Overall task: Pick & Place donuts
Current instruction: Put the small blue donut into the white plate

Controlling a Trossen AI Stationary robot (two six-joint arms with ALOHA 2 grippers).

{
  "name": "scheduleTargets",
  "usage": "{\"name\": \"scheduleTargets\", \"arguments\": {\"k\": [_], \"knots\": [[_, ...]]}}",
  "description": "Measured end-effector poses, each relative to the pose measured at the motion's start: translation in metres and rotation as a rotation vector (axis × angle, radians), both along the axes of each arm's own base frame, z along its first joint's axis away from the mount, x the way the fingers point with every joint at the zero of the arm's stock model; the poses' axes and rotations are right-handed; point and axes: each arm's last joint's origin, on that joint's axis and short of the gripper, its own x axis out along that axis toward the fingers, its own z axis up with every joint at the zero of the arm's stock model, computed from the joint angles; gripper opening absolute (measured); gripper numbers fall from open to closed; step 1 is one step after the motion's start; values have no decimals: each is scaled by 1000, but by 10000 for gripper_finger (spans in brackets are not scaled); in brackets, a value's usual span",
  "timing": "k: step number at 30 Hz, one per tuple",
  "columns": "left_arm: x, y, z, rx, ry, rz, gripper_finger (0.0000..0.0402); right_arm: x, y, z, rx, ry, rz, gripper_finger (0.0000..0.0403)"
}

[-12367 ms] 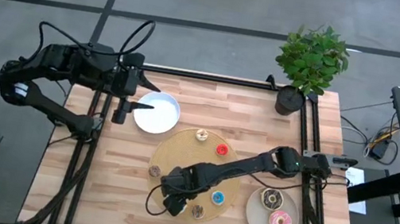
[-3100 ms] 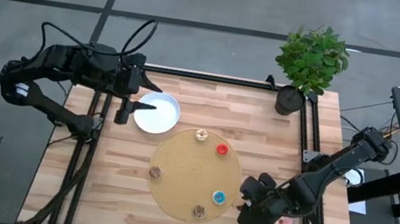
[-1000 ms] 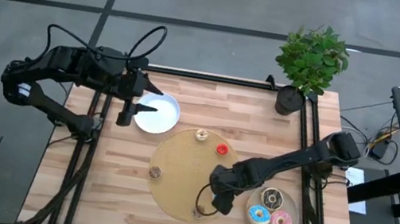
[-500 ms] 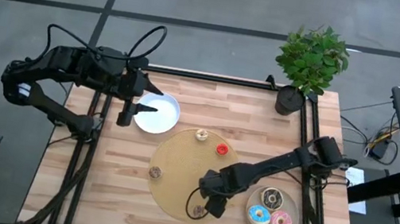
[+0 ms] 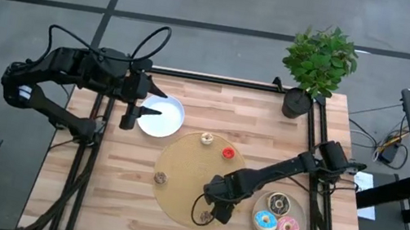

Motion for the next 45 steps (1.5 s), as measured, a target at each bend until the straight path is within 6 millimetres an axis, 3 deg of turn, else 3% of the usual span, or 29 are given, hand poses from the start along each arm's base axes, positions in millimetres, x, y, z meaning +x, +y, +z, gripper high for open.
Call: {"name": "scheduleTargets", "arguments": {"k": [13, 45], "knots": [[0, 0, 0, -1, 1, -3, 199, -6, -4, 26, -12, -57, -19, 150], [0, 0, 0, 0, 1, 1, 199, -9, -4, 14, -5, -72, -18, 151]]}}
